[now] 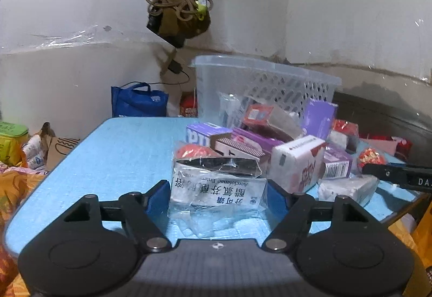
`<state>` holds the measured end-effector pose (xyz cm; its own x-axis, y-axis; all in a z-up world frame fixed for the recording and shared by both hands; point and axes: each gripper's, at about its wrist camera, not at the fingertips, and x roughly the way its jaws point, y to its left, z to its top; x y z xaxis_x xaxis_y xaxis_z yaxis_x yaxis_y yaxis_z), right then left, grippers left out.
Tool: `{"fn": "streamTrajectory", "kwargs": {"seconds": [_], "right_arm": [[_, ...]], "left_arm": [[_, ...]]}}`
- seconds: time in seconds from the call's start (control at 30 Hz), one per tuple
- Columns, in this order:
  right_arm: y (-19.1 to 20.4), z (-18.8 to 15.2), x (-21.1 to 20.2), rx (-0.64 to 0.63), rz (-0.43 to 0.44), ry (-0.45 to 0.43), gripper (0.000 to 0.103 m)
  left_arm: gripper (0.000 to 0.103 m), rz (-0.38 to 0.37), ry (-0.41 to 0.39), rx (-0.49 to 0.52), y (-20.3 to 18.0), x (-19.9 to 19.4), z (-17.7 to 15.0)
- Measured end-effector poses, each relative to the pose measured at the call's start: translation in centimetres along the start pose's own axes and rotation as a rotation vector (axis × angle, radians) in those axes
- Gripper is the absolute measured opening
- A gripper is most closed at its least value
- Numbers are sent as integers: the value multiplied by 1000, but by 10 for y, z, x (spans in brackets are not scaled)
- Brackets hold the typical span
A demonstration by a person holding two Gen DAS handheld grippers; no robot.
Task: Organize objects
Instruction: 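Grasp the clear printed plastic bag with the left gripper while the right grasps the red candy ball, then lift both items over the clear basket and release them inside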
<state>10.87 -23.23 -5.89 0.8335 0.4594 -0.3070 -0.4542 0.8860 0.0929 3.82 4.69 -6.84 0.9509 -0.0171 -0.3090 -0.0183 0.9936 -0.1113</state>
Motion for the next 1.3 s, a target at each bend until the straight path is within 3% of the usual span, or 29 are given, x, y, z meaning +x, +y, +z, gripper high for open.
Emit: {"fn": "streamTrajectory", "kwargs": {"seconds": [0.53,0.8,1.03,1.1,1.3], "right_arm": [[-12,13,-19,24,-47,-54,46],[-17,27,-21,24,-39,-63,45],[-12,82,-26,-42,-45,-156,45],[-14,105,-18,-52,-12,-176,45],[-13,163,40,-67,87,-143,45]], "left_arm": [[78,-63,-122,-29,1,-29,18],[78,-112,-137,-29,2,-26,39],[78,-192,-217,-17,2,-20,99],[78,-238,-235,-9,0,-9,123],[78,-279,-146,-49,-5,67,188]]}}
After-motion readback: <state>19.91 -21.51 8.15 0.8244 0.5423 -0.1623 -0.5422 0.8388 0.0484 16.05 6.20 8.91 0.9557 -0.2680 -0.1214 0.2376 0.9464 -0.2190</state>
